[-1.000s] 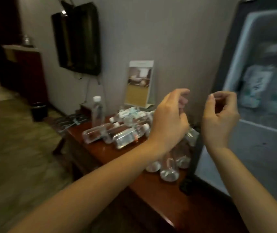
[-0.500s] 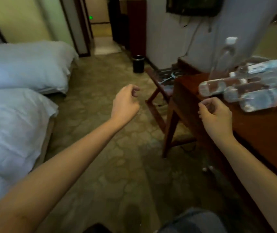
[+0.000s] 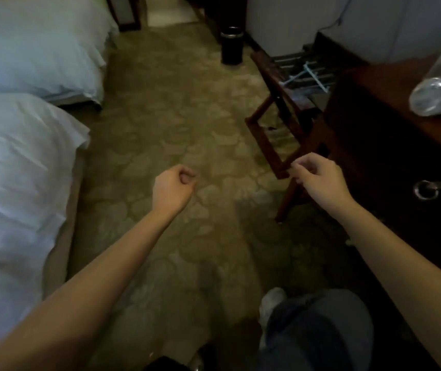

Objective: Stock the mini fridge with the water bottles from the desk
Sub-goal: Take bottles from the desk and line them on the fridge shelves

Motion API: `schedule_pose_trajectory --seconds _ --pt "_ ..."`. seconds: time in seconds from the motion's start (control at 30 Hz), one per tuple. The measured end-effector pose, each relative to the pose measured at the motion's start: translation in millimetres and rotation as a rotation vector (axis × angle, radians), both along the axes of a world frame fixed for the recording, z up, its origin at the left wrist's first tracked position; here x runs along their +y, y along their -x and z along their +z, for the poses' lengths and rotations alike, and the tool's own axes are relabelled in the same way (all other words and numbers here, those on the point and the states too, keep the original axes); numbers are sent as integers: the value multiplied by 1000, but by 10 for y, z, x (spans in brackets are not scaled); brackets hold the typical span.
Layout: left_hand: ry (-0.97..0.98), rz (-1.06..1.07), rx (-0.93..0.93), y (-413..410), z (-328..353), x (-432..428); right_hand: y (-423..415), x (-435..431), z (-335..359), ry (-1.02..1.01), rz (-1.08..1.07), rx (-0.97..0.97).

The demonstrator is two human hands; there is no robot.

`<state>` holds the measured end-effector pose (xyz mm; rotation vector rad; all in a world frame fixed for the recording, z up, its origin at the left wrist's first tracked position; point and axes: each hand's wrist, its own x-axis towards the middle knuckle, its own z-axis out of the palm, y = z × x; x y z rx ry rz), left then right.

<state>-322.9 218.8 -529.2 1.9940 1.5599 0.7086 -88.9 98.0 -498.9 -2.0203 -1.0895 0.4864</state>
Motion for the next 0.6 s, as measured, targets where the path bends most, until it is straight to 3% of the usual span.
schedule_pose_trajectory --seconds 0.1,0.23,0.37,0.6 --pt "44 -100 -22 -483 -283 155 -450 -54 -248 102 -83 42" --pt "154 -236 -93 -1240 -668 166 -904 -425 -865 395 -71 51" --pt "323 -353 -121 -1820 -1126 34 -1064 -801 -1472 612 -176 266" --pt "454 -465 -111 -2182 -1737 -63 -1220 -874 -2020 628 -305 342"
